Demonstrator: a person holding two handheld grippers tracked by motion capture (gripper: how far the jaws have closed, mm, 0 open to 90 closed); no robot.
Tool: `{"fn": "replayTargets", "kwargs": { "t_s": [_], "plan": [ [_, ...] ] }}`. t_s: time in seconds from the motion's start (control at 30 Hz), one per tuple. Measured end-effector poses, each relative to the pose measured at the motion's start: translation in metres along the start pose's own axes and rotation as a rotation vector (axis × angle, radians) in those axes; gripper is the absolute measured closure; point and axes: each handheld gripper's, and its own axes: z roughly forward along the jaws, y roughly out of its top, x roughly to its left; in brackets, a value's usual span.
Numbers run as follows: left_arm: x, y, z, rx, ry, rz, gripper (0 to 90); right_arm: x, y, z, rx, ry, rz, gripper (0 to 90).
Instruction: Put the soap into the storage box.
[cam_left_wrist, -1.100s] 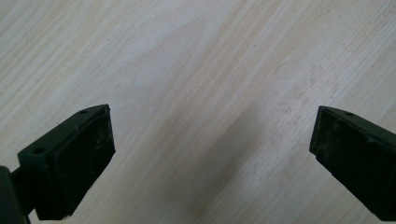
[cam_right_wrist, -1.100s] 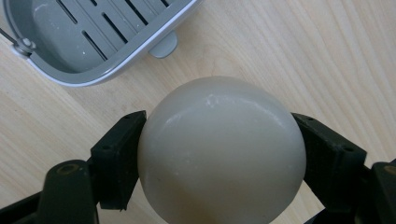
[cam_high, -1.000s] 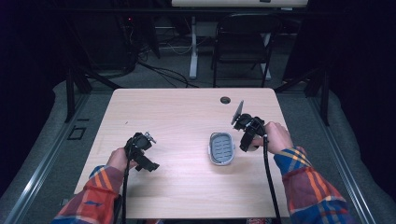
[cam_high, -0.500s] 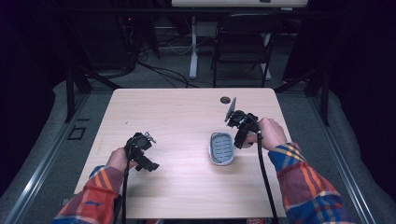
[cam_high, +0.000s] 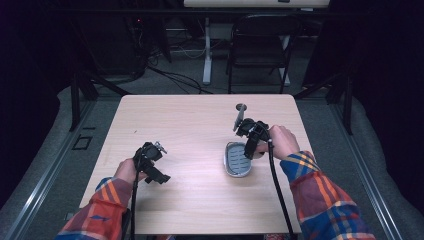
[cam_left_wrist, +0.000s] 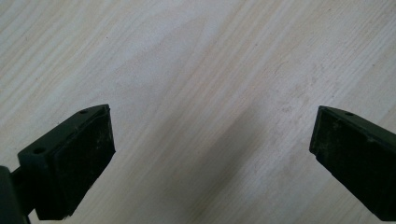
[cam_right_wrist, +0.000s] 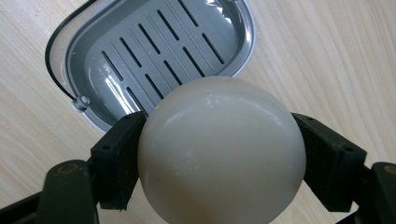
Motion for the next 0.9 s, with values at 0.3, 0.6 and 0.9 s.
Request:
{"fn": "replayTargets", "kwargs": {
  "t_s": [0.3, 0.6, 0.9],
  "plan": [
    [0.0, 0.0, 0.0, -0.001, 0.001, 0.0, 0.0, 0.005, 0.009, 0.0, -0.01, 0.009, -0.01, 22.8],
    [0.0, -0.001, 0.0, 0.001, -0.004, -0.003, 0.0, 0.01, 0.018, 0.004, -0.012, 0.017, -0.024, 22.7],
    [0.0, -0.001, 0.0, 0.001, -0.004, -0.003, 0.0, 0.016, 0.03, 0.01, -0.01, 0.029, -0.047, 22.7]
  ]
}}
